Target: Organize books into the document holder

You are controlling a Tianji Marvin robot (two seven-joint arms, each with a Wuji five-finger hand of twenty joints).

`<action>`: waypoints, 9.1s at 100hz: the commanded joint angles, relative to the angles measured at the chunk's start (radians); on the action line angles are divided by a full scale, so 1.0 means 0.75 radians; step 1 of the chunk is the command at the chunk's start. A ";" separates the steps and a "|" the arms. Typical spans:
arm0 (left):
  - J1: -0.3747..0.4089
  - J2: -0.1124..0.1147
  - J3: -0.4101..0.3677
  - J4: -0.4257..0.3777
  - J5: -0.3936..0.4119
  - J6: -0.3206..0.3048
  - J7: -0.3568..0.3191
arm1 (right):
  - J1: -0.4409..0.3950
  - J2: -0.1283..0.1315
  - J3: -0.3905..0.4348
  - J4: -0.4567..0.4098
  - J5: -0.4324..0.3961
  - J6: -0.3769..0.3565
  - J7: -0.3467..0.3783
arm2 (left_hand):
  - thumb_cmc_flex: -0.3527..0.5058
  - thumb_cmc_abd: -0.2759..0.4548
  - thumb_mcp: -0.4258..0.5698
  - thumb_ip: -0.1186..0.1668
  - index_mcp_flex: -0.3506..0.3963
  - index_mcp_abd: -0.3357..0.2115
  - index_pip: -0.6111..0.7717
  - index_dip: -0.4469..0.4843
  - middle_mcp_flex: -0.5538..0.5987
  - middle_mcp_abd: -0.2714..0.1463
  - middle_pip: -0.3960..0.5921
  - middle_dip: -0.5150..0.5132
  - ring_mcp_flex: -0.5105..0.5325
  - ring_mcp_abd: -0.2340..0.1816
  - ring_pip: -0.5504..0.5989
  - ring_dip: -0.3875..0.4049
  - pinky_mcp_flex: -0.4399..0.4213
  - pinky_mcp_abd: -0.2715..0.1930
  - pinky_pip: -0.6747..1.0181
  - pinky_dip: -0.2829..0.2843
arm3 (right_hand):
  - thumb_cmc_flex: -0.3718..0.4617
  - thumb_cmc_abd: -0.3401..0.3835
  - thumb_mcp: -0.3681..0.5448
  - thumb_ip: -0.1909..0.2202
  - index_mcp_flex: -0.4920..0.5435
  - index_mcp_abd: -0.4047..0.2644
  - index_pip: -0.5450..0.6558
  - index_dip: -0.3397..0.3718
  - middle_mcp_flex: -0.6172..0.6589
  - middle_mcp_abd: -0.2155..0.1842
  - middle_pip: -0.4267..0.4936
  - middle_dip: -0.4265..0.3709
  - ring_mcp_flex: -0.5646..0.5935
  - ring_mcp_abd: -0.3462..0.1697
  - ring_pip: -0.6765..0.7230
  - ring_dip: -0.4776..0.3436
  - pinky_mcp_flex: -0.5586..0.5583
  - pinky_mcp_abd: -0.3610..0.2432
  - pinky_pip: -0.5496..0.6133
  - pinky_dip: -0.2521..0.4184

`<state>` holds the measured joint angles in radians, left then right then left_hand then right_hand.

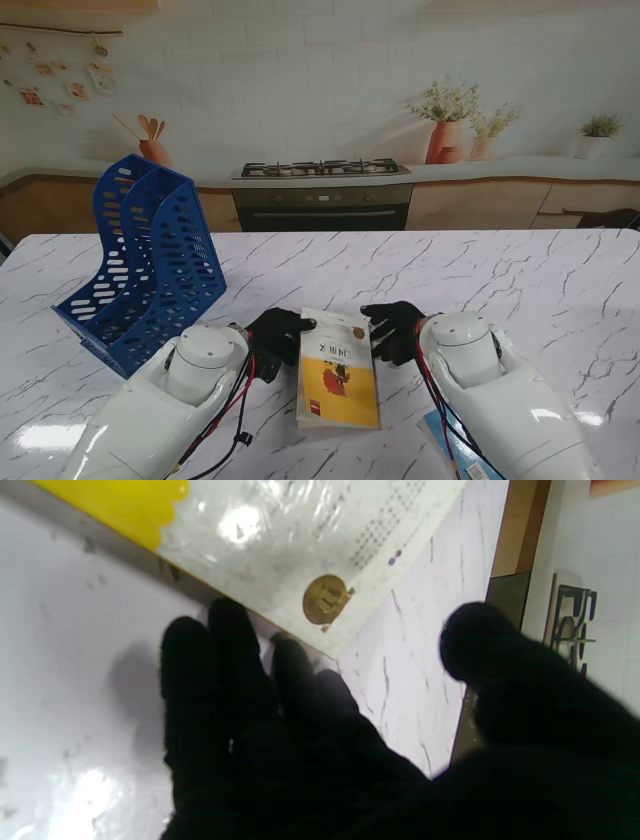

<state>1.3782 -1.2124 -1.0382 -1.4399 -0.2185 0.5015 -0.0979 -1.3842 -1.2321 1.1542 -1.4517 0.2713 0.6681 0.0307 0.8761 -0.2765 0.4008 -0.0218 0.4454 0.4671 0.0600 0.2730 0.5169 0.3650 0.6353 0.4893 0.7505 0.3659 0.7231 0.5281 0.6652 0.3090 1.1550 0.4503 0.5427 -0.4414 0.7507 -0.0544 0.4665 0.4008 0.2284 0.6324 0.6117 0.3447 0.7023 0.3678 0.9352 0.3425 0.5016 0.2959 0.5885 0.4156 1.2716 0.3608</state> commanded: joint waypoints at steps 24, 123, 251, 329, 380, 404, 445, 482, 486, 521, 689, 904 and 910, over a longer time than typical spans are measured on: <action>0.048 -0.022 0.022 0.062 0.003 -0.023 0.008 | -0.039 -0.021 -0.012 0.001 0.007 0.032 0.023 | 0.095 -0.087 0.155 -0.011 0.003 0.020 -0.008 0.018 -0.014 -0.028 -0.076 0.006 0.022 -0.031 0.058 0.172 0.039 -0.043 0.188 -0.010 | 0.046 -0.058 0.028 -0.014 -0.024 -0.036 -0.014 0.057 -0.040 -0.033 -0.002 0.003 0.023 -0.229 0.014 0.018 0.068 0.223 0.135 0.076; 0.047 -0.037 0.022 0.078 0.017 -0.082 0.071 | 0.011 0.053 -0.076 -0.010 -0.055 0.035 0.249 | 0.499 -0.193 0.162 -0.058 0.115 -0.055 0.023 0.031 0.270 -0.186 -0.151 0.543 0.167 -0.166 0.192 0.375 0.209 -0.208 0.295 -0.109 | 0.419 -0.106 0.044 -0.109 0.301 -0.580 0.882 0.032 0.426 -0.302 0.173 0.387 0.273 -0.433 0.597 0.315 0.138 -0.004 0.340 0.230; 0.280 0.083 -0.269 -0.528 0.394 -0.379 0.042 | -0.041 0.162 0.096 -0.322 -0.391 -0.696 0.341 | 0.011 -0.075 -0.178 -0.004 -0.048 -0.414 0.295 0.056 -0.181 -0.250 -0.531 -0.208 -0.657 0.030 -0.713 -0.148 -0.951 0.163 -0.524 -0.072 | 0.402 0.162 0.408 0.044 0.524 -0.837 1.055 0.863 0.548 -0.400 0.493 0.841 0.424 -0.747 1.395 0.635 0.277 -0.194 0.736 0.582; -0.131 0.149 -0.073 -0.328 0.555 -0.681 -0.238 | 0.023 0.206 0.116 -0.323 -0.473 -1.006 0.455 | -0.197 -0.173 -0.069 -0.040 0.003 -0.428 0.321 0.101 -0.164 -0.320 -0.588 -0.235 -0.699 -0.138 -0.816 -0.213 -0.994 -0.057 -1.095 -0.095 | 0.401 0.207 0.344 0.045 0.512 -0.910 1.063 0.914 0.526 -0.446 0.474 0.885 0.377 -0.761 1.389 0.682 0.221 -0.220 0.719 0.615; -0.207 0.157 -0.025 -0.179 0.401 -0.756 -0.357 | 0.031 0.205 0.126 -0.351 -0.466 -1.059 0.441 | -0.197 -0.222 0.089 -0.050 0.024 -0.421 0.761 0.467 0.156 -0.306 -0.270 0.068 -0.205 -0.166 -0.430 0.132 -0.773 -0.058 -0.514 0.159 | 0.404 0.213 0.333 0.045 0.508 -0.917 1.062 0.920 0.521 -0.458 0.466 0.896 0.368 -0.764 1.383 0.691 0.209 -0.227 0.710 0.623; -0.182 0.156 -0.033 -0.163 0.308 -0.766 -0.390 | 0.050 0.201 0.121 -0.322 -0.462 -1.058 0.432 | -0.085 -0.263 0.178 -0.064 0.015 -0.442 1.024 0.588 0.209 -0.296 -0.125 0.161 0.025 -0.265 -0.048 0.378 -0.310 -0.098 0.173 0.241 | 0.404 0.216 0.330 0.044 0.506 -0.922 1.063 0.922 0.521 -0.458 0.464 0.899 0.366 -0.765 1.381 0.694 0.208 -0.227 0.708 0.626; -0.202 0.120 0.003 -0.070 0.197 -0.942 -0.302 | 0.094 0.208 0.097 -0.280 -0.455 -1.093 0.470 | 0.137 -0.530 0.526 -0.063 0.224 -0.707 1.694 0.935 0.766 -0.401 -0.428 0.390 0.503 -0.410 0.222 0.477 0.414 -0.365 0.555 0.040 | 0.407 0.221 0.315 0.039 0.493 -0.926 1.059 0.922 0.508 -0.468 0.452 0.908 0.340 -0.758 1.360 0.699 0.163 -0.220 0.670 0.631; -0.108 0.097 -0.061 -0.179 0.190 -0.865 -0.177 | 0.117 0.194 0.064 -0.224 -0.511 -1.152 0.391 | 0.113 -0.631 0.856 0.022 0.325 -0.719 1.748 1.420 0.897 -0.487 -0.333 0.518 0.676 -0.411 0.283 0.491 0.515 -0.392 0.687 0.067 | 0.350 0.116 0.322 0.038 0.407 -0.836 0.811 0.524 0.476 -0.442 0.158 0.637 0.244 -0.621 1.045 0.612 0.072 -0.130 0.516 0.630; -0.096 0.096 -0.070 -0.192 0.190 -0.854 -0.169 | 0.115 0.200 0.072 -0.230 -0.498 -1.147 0.415 | 0.117 -0.632 0.858 0.023 0.325 -0.722 1.751 1.428 0.902 -0.485 -0.331 0.525 0.678 -0.413 0.287 0.489 0.516 -0.390 0.687 0.065 | 0.290 0.088 0.287 0.024 0.308 -0.816 0.816 0.367 0.423 -0.423 0.042 0.588 0.176 -0.583 0.928 0.585 0.005 -0.099 0.440 0.628; -0.042 0.102 -0.116 -0.262 0.244 -0.800 -0.146 | 0.062 0.200 0.140 -0.253 -0.471 -1.143 0.414 | 0.126 -0.643 0.882 0.017 0.338 -0.728 1.741 1.526 0.932 -0.496 -0.359 0.586 0.682 -0.419 0.337 0.442 0.518 -0.377 0.720 0.025 | -0.004 0.212 -0.347 0.014 0.046 -0.580 0.160 0.120 0.045 -0.386 -0.470 0.113 -0.232 -0.375 -0.192 0.212 -0.481 0.068 -0.260 0.472; 0.722 0.090 -0.940 -1.242 0.841 -0.278 0.112 | -0.100 0.169 0.259 -0.161 -0.512 -1.050 0.267 | 0.127 -0.629 0.862 0.028 0.342 -0.730 1.727 1.549 0.934 -0.506 -0.387 0.611 0.675 -0.415 0.357 0.425 0.518 -0.379 0.733 0.005 | -0.043 0.199 -0.425 0.027 0.044 -0.563 0.143 0.082 0.020 -0.408 -0.533 0.060 -0.317 -0.388 -0.370 0.169 -0.616 0.044 -0.488 0.421; 0.532 0.086 -1.095 -0.815 0.799 -0.421 0.147 | -0.101 0.170 0.272 -0.145 -0.543 -1.012 0.264 | 0.133 -0.586 0.779 0.020 0.305 -0.824 1.711 1.606 0.898 -0.601 -0.401 0.676 0.653 -0.415 0.238 0.513 0.497 -0.323 0.613 -0.021 | -0.061 0.225 -0.456 0.028 0.056 -0.569 0.148 0.076 0.038 -0.426 -0.535 0.059 -0.320 -0.408 -0.379 0.153 -0.640 0.038 -0.533 0.411; 0.523 0.088 -1.090 -0.793 0.803 -0.436 0.145 | -0.100 0.170 0.271 -0.144 -0.543 -1.012 0.265 | 0.132 -0.585 0.777 0.019 0.303 -0.827 1.712 1.607 0.899 -0.605 -0.401 0.677 0.651 -0.418 0.236 0.515 0.497 -0.321 0.611 -0.020 | -0.064 0.226 -0.457 0.028 0.056 -0.570 0.149 0.076 0.037 -0.427 -0.536 0.059 -0.320 -0.410 -0.379 0.153 -0.640 0.038 -0.533 0.411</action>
<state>1.7775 -1.1451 -1.8616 -2.0494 0.3783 0.2080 0.0193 -1.4529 -1.0989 1.3618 -1.5571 -0.1358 -0.0929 0.2296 0.8601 -0.8007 0.8725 -0.0723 0.6624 -0.0638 1.3201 1.4562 1.1673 0.0488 0.3232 0.9693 1.1956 0.1243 0.9473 0.9229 1.0291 0.1390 1.5930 0.4439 0.5283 -0.2929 0.4346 -0.0722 0.5224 -0.0227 0.3520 0.7084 0.6440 0.0619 0.3062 0.4152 0.7181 0.0719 0.2401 0.4219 0.1225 0.2474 0.8728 0.6814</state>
